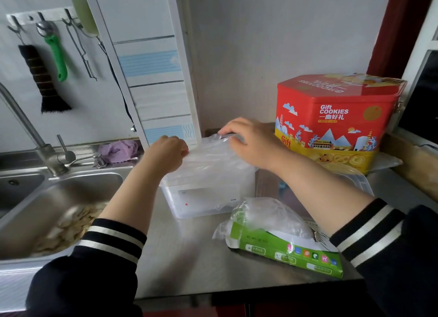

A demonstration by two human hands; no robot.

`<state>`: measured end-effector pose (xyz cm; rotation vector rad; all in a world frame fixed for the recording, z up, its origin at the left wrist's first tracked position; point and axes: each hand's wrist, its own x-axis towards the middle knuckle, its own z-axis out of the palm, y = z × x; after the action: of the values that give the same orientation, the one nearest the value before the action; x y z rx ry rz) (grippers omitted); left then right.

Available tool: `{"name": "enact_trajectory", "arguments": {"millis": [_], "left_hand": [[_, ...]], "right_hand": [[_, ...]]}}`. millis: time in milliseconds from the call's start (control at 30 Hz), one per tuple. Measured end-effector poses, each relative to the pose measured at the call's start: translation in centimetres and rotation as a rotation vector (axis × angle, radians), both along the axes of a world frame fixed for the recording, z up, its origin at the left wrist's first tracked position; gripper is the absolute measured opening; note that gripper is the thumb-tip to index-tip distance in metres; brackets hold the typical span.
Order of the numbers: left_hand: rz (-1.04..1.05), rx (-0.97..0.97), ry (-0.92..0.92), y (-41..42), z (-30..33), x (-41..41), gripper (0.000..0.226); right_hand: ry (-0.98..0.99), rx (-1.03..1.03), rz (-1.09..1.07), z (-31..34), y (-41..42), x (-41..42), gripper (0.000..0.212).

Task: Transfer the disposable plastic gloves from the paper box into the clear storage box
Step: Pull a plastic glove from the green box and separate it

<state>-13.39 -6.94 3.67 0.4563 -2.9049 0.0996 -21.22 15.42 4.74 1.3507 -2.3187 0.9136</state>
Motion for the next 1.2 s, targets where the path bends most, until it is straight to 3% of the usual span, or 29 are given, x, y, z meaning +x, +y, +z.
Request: {"name": "enact_trajectory", "arguments": {"millis": [133, 267, 433, 567, 667, 733, 800, 900, 967, 1067, 1133, 1200], "left_hand": [[0.005, -0.082, -0.161, 0.2, 0.2, 0.3, 0.062], [-0.007, -0.226, -0.286, 0.8, 0.0, -0.1, 0.063], [-0.02, -0.211, -0.289, 1.0, 0.2, 0.1, 0.065], [-0.035, -0.146, -0.212, 0.9, 1.0, 0.9, 0.07], [-0.034, -0.089, -0.119, 1.2, 2.1, 2.0, 0.067], [-0.032, -0.071, 0.026, 1.8, 2.9, 2.8, 0.055], [-0.054, -0.064, 0.213, 3.0, 3.3, 3.6, 0.038], [-0.176, 0.064, 0.392, 6.1, 2.6, 4.8, 0.025], [-0.264, 0.164, 0.395, 8.6, 1.7, 5.5, 0.025], [-0.341, 0.345, 0.41, 11.9, 0.2, 6.4, 0.022], [-0.425, 0.59, 0.395, 13.6, -1.5, 6.9, 0.023], [-0.513, 0.865, 0.299, 14.9, -4.1, 7.3, 0.059]], "right_hand": [[-0.152, 0.557, -0.045, -0.4, -1.6, 1.8, 0.053], [-0.287, 0.689, -0.14, -0.4, -2.6, 2.0, 0.067], [-0.307, 0.526, -0.066, 0.4, -2.2, 2.1, 0.052], [-0.268, 0.091, -0.098, 0.6, 0.4, 2.0, 0.024], [-0.283, -0.174, -0.122, 0.8, 2.5, 2.6, 0.016], [-0.355, -0.129, -0.101, 1.1, 4.3, 3.5, 0.023], [-0.49, 0.124, -0.044, 1.3, 6.0, 4.4, 0.028], [-0.565, 0.561, -0.008, 0.0, 7.8, 5.3, 0.041], [-0.531, 0.651, -0.06, -1.6, 8.2, 5.6, 0.046], [-0.553, 0.456, -0.127, -3.2, 8.5, 5.8, 0.027], [-0.584, 0.273, -0.159, -3.5, 9.1, 6.2, 0.023], [-0.654, 0.059, -0.148, -4.0, 9.7, 6.5, 0.02]]}}
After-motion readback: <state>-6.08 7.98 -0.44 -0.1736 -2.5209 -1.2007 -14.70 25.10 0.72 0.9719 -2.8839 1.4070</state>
